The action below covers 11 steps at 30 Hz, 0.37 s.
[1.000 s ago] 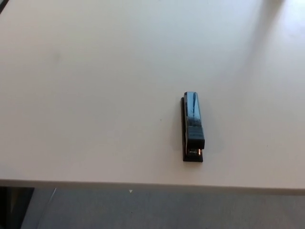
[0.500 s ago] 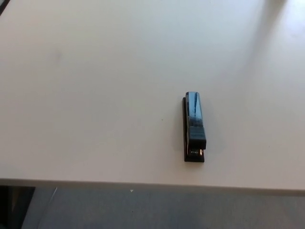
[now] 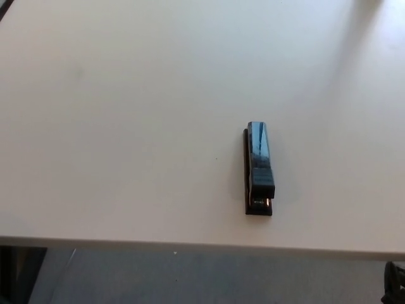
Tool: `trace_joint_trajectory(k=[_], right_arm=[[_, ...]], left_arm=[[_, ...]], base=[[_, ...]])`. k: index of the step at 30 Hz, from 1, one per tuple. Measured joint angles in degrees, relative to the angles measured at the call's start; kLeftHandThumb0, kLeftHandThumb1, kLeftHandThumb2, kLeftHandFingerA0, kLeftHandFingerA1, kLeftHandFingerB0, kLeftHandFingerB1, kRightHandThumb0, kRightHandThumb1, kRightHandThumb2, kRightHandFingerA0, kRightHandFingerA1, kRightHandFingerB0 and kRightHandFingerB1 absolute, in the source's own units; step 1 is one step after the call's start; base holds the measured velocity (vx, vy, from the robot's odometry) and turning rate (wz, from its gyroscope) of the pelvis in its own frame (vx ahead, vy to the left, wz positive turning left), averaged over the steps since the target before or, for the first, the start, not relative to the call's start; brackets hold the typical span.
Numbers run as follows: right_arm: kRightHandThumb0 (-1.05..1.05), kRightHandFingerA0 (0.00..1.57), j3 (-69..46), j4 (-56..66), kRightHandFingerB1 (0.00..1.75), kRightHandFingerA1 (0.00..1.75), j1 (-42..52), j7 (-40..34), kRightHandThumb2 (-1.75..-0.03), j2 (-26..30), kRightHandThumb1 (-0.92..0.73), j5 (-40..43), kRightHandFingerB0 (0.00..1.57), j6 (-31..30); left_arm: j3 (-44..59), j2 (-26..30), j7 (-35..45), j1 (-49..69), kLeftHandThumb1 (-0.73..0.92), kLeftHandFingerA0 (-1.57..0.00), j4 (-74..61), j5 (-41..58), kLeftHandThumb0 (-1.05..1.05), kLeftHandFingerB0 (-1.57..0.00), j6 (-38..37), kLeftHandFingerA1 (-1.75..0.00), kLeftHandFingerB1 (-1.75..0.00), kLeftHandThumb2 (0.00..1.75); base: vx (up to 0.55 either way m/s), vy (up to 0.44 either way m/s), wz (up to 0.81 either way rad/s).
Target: The robot uses its right hand to press on the stapler that is in the middle of the desk
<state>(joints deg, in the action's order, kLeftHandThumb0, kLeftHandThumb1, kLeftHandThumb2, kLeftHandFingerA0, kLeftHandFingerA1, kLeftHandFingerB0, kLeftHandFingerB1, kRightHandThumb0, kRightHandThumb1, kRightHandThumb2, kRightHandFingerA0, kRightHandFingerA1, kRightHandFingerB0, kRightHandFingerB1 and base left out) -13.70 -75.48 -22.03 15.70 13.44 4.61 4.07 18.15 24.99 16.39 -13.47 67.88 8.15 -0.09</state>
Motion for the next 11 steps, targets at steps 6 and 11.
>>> trace_joint_trajectory(k=[6,11], right_arm=[[-1.0,0.0,0.0,-0.3,0.0,0.05,-0.2,0.1,-1.08,0.1,-0.75,-0.2,0.0,-0.2],[-1.01,0.0,2.1,-0.7,0.11,0.13,-0.2,0.0,-1.12,0.8,-0.78,-1.2,0.02,-1.9]], left_arm=[[-0.3,0.0,-0.4,-1.4,0.71,-0.07,0.0,-0.1,-0.25,-0.07,0.0,-0.49,-0.48,1.2],[-1.1,0.0,-0.4,-1.1,0.71,-0.07,0.5,-0.2,-0.25,-0.07,0.0,-0.48,-0.48,1.19]], base=[[0.0,0.0,0.0],[0.0,0.0,0.0]])
